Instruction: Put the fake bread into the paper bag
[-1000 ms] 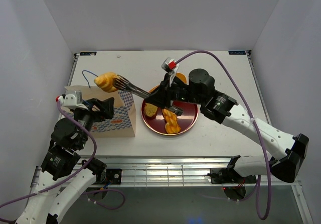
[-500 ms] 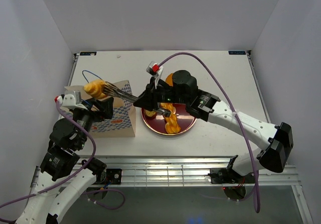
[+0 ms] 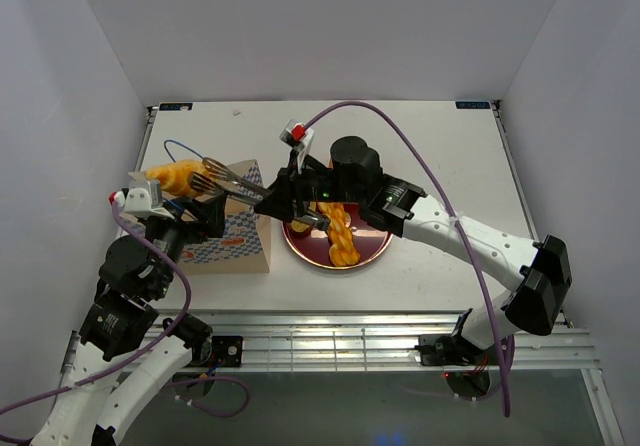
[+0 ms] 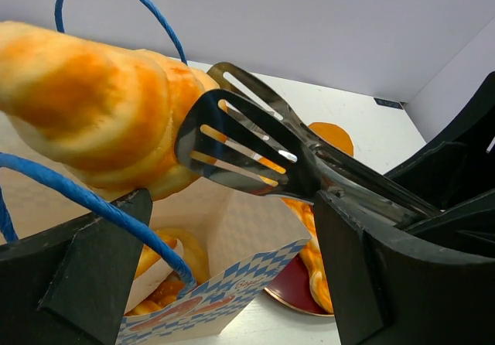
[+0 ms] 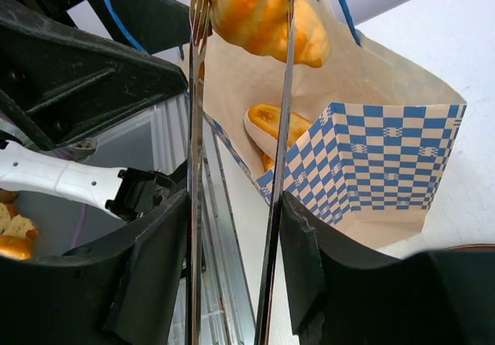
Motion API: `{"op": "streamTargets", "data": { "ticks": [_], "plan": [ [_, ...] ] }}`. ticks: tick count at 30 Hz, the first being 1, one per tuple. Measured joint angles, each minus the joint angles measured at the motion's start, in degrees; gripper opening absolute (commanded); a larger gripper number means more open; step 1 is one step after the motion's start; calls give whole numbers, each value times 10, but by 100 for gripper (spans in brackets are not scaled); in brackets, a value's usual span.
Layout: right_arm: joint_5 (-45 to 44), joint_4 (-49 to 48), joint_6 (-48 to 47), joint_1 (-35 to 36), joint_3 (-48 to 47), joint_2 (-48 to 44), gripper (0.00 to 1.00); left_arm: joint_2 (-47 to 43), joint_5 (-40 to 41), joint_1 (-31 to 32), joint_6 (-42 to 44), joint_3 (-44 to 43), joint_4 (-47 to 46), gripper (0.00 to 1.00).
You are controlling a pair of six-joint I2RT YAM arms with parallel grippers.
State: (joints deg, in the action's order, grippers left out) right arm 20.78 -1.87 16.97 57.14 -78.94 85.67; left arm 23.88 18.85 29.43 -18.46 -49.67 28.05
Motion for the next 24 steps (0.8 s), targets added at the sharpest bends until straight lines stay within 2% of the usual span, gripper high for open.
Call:
{"op": "streamTargets", "data": {
  "ticks": [24],
  "plan": [
    [-29, 32, -18, 0, -23, -15, 57, -7, 5, 0, 2, 0, 11, 95]
  ]
}}
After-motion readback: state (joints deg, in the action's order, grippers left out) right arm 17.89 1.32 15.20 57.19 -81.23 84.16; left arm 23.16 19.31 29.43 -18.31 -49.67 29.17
